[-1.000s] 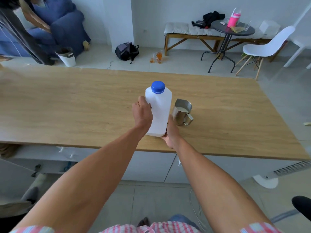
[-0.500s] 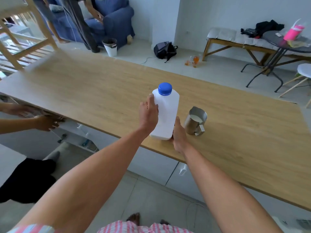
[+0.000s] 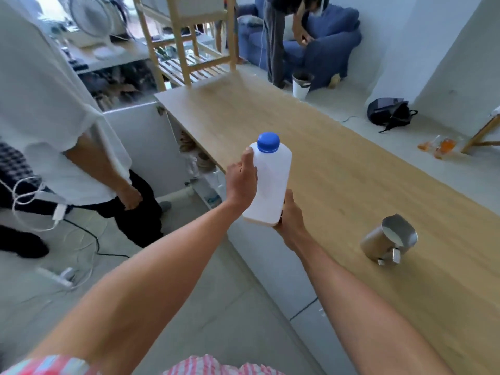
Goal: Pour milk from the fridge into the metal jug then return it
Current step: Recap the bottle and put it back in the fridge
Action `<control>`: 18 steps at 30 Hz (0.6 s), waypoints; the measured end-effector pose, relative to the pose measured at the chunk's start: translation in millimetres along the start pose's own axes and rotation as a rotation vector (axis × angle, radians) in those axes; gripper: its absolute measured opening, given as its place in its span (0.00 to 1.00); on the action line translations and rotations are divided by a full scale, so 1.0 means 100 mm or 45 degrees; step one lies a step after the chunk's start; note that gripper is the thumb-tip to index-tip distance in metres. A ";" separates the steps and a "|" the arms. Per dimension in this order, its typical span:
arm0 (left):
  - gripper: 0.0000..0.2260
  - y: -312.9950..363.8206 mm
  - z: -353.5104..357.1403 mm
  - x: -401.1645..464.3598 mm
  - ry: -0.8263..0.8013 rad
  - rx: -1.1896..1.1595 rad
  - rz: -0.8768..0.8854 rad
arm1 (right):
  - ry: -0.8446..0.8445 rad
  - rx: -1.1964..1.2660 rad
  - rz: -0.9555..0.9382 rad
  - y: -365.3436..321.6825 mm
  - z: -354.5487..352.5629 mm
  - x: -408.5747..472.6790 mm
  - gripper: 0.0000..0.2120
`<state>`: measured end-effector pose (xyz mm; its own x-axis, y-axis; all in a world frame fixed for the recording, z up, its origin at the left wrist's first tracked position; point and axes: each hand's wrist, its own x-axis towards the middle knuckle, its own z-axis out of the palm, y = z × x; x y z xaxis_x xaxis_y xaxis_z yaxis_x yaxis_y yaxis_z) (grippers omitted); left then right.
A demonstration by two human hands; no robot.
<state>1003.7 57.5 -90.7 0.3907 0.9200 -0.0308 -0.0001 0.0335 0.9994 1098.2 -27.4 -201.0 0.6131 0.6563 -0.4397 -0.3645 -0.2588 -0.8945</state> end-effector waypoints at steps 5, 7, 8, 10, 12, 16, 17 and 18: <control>0.28 0.10 -0.83 0.07 0.237 -0.003 0.069 | -0.204 -0.124 -0.060 -0.08 0.81 -0.19 0.23; 0.27 0.13 -1.21 0.06 0.320 0.016 0.078 | -0.318 -0.206 -0.093 -0.04 1.17 -0.27 0.26; 0.28 0.14 -1.40 0.05 0.358 0.032 0.087 | -0.352 -0.234 -0.092 -0.01 1.35 -0.31 0.29; 0.29 0.17 -1.82 0.01 0.441 0.085 0.101 | -0.369 -0.281 -0.103 0.09 1.74 -0.34 0.31; 0.29 0.20 -2.24 -0.06 0.514 0.079 0.122 | -0.417 -0.309 -0.127 0.18 2.15 -0.44 0.27; 0.30 0.29 -3.11 -0.26 0.661 0.013 0.138 | -0.547 -0.309 -0.064 0.33 2.98 -0.82 0.27; 0.29 0.30 -3.33 -0.33 0.703 0.013 0.136 | -0.580 -0.310 -0.046 0.38 3.18 -0.90 0.28; 0.29 0.31 -3.56 -0.40 0.744 0.017 0.135 | -0.615 -0.320 -0.041 0.45 3.40 -0.98 0.28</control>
<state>660.6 161.2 -62.9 -0.1827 0.9806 0.0709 0.0015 -0.0718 0.9974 784.1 137.7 -170.6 0.2077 0.9022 -0.3780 -0.1359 -0.3560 -0.9245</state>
